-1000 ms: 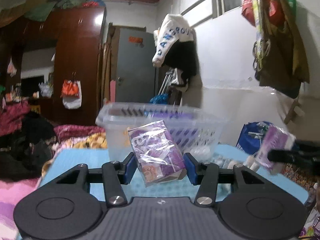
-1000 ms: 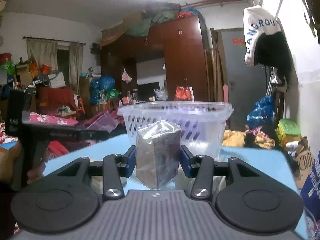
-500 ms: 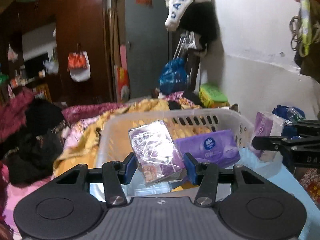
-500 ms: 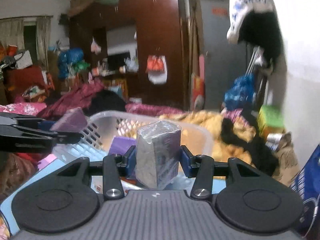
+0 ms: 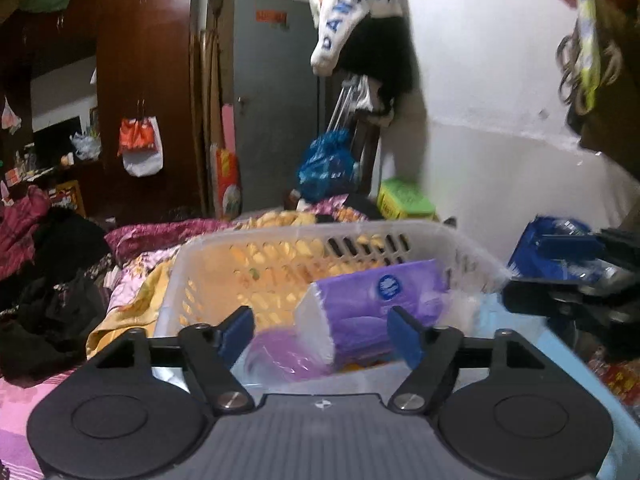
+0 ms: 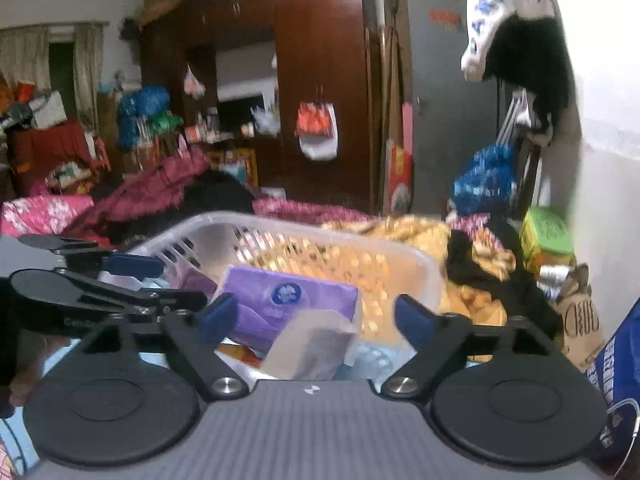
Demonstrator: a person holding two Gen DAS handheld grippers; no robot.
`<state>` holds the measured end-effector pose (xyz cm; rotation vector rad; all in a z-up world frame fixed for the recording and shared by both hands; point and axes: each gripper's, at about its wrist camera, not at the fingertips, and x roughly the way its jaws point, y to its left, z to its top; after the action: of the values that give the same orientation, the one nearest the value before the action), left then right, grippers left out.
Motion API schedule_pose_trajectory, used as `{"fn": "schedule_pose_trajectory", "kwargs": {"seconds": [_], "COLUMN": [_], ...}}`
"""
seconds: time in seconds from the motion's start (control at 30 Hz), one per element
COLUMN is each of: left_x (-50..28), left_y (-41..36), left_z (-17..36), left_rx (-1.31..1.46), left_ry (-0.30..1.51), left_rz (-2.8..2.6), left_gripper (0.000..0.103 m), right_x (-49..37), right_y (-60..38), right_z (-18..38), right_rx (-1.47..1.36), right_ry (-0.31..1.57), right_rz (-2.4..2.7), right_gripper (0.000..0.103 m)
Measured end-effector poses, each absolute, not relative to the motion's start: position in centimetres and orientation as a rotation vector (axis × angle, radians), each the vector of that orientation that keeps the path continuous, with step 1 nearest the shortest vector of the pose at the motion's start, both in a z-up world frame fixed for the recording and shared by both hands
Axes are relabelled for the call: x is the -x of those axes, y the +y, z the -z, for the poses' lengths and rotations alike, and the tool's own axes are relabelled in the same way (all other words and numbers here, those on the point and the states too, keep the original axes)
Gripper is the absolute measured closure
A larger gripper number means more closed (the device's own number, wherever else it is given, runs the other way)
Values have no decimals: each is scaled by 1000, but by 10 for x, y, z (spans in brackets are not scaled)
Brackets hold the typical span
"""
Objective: Organize objects
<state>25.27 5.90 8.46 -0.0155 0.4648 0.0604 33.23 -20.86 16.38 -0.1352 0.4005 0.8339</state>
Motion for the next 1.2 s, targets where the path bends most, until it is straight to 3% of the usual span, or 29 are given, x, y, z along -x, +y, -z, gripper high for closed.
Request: {"fn": "schedule_pose_trajectory", "kwargs": {"seconds": [0.03, 0.27, 0.5, 0.57, 0.63, 0.73, 0.83, 1.0, 1.2], "left_x": [-246, -178, -187, -194, -202, -205, -208, -203, -200], "left_y": [54, 9, -47, -52, -51, -58, -71, -83, -87], "left_z": [-85, -42, -4, 3, 7, 11, 12, 13, 17], "left_rx": [11, -13, -87, -76, -20, 0, -31, -53, -42], "left_ry": [456, 474, 526, 534, 549, 548, 535, 518, 502], "left_rz": [-62, 24, 97, 84, 103, 125, 119, 134, 154], "left_gripper": [22, 21, 21, 23, 32, 40, 46, 47, 47], "right_x": [-324, -282, -283, -285, -285, -290, -293, -292, -285], "right_y": [-219, -291, -337, -334, -329, -323, -326, -324, -321], "right_z": [-165, -135, -80, -77, -76, -70, -62, -54, -48], "right_rx": [118, -15, -155, -147, -104, -90, -115, -104, -44], "right_ry": [373, 332, 429, 433, 426, 443, 463, 450, 412], "right_rz": [-843, -884, -776, -775, -758, -750, -774, -765, -732], "right_gripper": [0, 0, 0, 5, 24, 43, 48, 50, 64]}}
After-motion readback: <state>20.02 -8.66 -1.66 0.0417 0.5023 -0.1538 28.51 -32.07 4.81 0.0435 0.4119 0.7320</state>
